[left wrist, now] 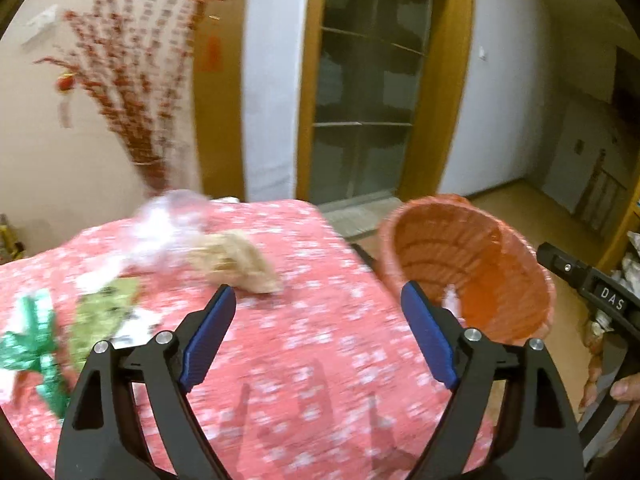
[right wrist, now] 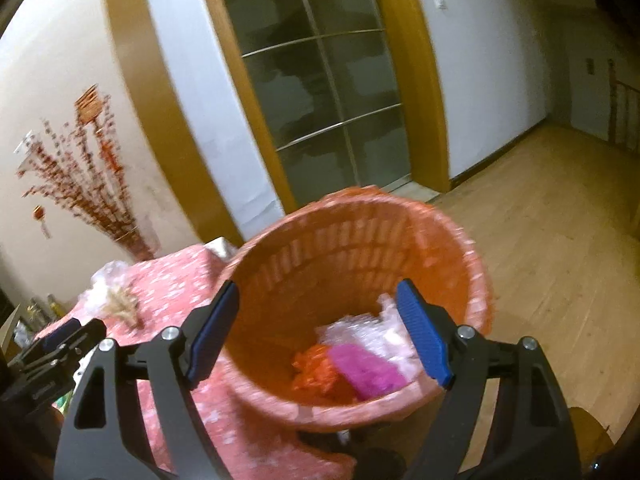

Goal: Collect trash
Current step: 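Grasp the white paw-print bag with the right gripper while the left grasps the clear bag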

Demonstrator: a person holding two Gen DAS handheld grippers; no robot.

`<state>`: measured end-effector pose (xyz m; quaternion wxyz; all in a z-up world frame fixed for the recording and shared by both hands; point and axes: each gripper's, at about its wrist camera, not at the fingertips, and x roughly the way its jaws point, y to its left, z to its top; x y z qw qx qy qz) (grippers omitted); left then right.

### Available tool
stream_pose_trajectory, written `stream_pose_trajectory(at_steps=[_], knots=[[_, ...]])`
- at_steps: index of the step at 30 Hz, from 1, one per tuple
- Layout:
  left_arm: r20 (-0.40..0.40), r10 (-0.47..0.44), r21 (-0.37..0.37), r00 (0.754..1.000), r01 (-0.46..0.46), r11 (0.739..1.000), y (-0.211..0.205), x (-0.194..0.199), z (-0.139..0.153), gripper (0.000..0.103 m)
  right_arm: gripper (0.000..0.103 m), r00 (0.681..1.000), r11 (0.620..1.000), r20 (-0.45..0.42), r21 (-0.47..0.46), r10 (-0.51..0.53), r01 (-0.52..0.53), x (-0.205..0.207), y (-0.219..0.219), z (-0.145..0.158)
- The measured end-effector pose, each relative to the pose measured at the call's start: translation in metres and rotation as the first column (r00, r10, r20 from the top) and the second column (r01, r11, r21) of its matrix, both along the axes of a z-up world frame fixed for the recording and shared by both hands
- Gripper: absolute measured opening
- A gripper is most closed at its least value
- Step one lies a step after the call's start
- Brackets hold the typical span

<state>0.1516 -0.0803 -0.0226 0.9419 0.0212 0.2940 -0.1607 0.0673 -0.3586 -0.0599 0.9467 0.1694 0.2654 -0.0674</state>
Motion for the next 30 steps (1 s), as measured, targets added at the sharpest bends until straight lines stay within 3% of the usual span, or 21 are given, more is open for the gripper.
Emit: stream_pose_trajectory(at_steps=[8,12,22,30], knots=[[0.054,0.191,0.018,0.98,-0.193,0.981,0.079,-0.017,0.004,0.085,0.079,0.98,0.979,-0.022,-0.026,0.2,-0.201,0.008,0.085,0.004],[0.075,0.31,0.023,0.948,-0.312,0.95,0.127,-0.028,0.001,0.085,0.077,0.949,0.949,-0.044,-0.035,0.313,-0.314,0.015,0.137,0.001],[0.06,0.517,0.026,0.854,-0.519,0.854,0.217,-0.05,-0.013,0.085,0.044,0.829,0.836,-0.165,-0.038,0.535,-0.547,0.04,0.262,-0.019],[0.032,0.567,0.013,0.823,-0.568,0.823,0.248,-0.055,-0.023,0.085,0.036,0.769,0.791,-0.234,-0.002,0.595,-0.612,0.058,0.31,-0.037]])
